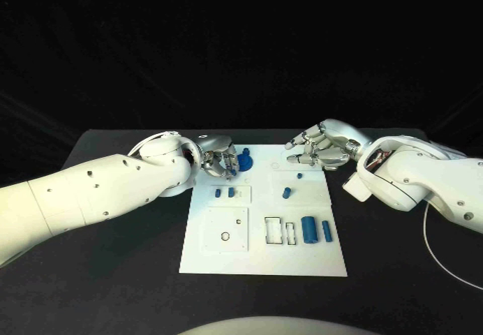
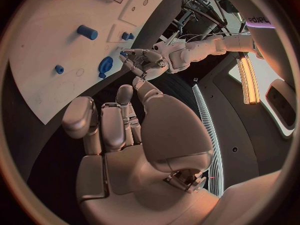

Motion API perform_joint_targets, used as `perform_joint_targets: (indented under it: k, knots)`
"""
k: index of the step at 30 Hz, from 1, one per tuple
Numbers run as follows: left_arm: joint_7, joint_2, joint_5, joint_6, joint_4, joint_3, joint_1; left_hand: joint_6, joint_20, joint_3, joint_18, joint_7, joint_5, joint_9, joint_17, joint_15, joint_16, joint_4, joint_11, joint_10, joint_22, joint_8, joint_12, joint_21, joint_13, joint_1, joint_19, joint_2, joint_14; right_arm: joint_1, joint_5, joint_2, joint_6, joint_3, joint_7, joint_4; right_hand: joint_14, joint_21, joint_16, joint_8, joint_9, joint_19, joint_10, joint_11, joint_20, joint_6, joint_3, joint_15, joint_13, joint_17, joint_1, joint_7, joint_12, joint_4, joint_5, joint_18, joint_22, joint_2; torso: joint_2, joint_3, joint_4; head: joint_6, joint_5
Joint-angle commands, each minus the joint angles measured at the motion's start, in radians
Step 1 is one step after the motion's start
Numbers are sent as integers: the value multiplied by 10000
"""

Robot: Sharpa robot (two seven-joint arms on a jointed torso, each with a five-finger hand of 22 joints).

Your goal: Assemble the parts on the task board

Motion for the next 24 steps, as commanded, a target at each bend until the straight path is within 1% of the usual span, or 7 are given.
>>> perform_joint_targets:
  k: [1, 2, 4, 9, 12, 24]
  knots:
    - [-80, -133, 766, 3, 117, 11, 14, 39, -27, 68, -101, 2, -39, -2, -11, -65, 44, -13, -9, 78, 13, -23, -63, 66, -2, -123, 67, -38, 263, -23, -4, 7, 113, 1, 52, -10, 270, -55, -53, 47, 10, -60, -26, -10, -20, 11, 7, -15, 0, -1, 19, 23, -1, -7, 29, 149, -9, 48, 5, -11, 6, 1, 4]
    - [-94, -181, 801, 26, 132, 11, 15, 39, -26, 74, -101, 5, -37, -4, -20, -63, 41, -15, -7, 80, 17, -30, -76, 68, -2, -138, 66, -47, 262, -27, -3, 6, 115, 1, 52, -10, 270, -55, -53, 47, 10, -60, -26, -10, -20, 11, 7, -15, 0, -1, 19, 23, -1, -7, 29, 149, -9, 48, 4, -13, 7, 1, 9]
    - [-129, -257, 849, 94, 141, 11, 15, 40, -22, 88, -101, 10, -34, -8, -39, -58, 33, -18, -3, 90, 26, -51, -115, 72, -1, -185, 63, -75, 260, -33, -2, 2, 117, 1, 50, -8, 272, -57, -53, 49, 10, -60, -29, -10, -20, 13, 9, -15, -8, 0, 16, 23, -5, -4, 50, 149, -12, 49, 5, -3, -5, 2, 22]
    - [-201, -337, 899, 260, 121, 9, 10, 44, -19, 98, -101, 8, -33, -10, -58, -56, 25, -17, 1, 101, 32, -65, -144, 74, 1, -225, 60, -93, 257, -41, -1, 0, 121, 1, 49, -6, 272, -57, -53, 49, 10, -60, -29, -10, -20, 13, 9, -15, -8, 0, 16, 23, -5, -4, 50, 149, -12, 49, 7, -2, 3, -2, 33]
    - [-225, -333, 910, 355, 87, 7, 0, 44, -19, 98, -101, 8, -33, -10, -58, -56, 25, -17, 1, 101, 32, -65, -144, 74, 1, -225, 60, -93, 257, -44, -1, 5, 124, 1, 50, -5, 272, -57, -53, 49, 10, -60, -29, -10, -20, 13, 9, -15, -8, 0, 16, 23, -5, -4, 50, 149, -12, 49, 13, -5, 3, -14, 48]
    - [-257, -185, 752, 394, -155, -1, -99, 59, -16, 122, -95, -1, -29, -10, -64, -56, 23, -24, -5, 124, 15, -74, -166, 52, 7, -246, 46, -90, 256, -46, -1, 0, 127, 1, 50, 15, 272, -57, -53, 49, 10, -60, -29, -10, -20, 13, 9, -15, -8, 0, 16, 23, -5, -4, 50, 149, -12, 49, 8, 11, -14, -54, 70]
